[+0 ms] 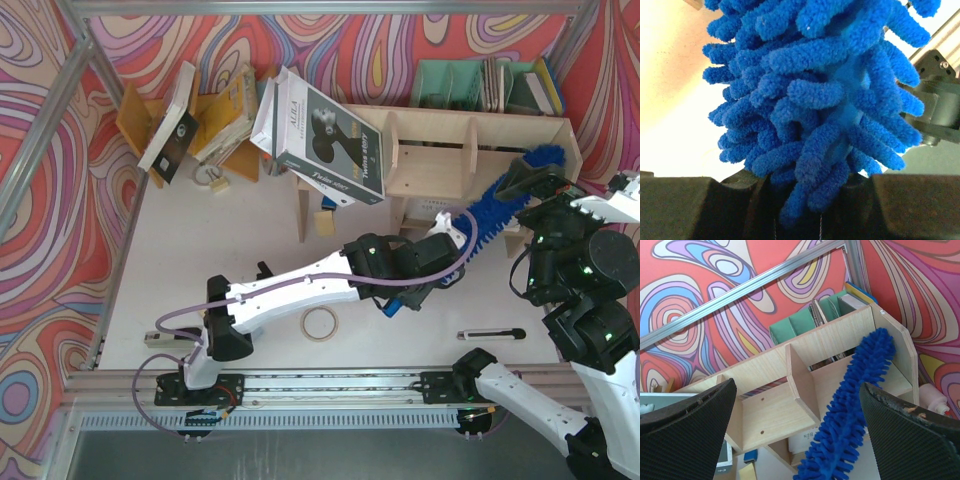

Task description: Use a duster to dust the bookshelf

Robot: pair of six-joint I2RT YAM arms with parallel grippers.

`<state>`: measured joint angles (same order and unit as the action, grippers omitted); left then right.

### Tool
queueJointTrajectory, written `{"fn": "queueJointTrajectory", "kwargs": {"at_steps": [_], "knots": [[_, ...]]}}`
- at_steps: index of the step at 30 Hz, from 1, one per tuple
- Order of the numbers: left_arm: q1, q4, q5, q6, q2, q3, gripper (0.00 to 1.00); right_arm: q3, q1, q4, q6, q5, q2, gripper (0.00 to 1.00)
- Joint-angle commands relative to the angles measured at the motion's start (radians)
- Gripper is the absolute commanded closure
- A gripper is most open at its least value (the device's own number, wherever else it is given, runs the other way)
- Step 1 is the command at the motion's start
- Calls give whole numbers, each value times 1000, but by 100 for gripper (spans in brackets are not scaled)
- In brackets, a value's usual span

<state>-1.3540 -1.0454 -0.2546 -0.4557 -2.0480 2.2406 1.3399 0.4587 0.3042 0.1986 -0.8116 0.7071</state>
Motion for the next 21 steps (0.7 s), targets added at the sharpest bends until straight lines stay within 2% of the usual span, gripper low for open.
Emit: {"fn": "queueJointTrajectory", "kwargs": {"at_steps": [1,17,21], "knots": [[-22,4,2,38,-2,26,100,-5,1,-33,-9,-17,-2,1],[-38,-34,49,61,-8,-36,100,-8,1,-27,-3,-18,-9,1],[-38,-38,6,51,1,-27,100,-12,1,-22,12,-12,-9,1]]}}
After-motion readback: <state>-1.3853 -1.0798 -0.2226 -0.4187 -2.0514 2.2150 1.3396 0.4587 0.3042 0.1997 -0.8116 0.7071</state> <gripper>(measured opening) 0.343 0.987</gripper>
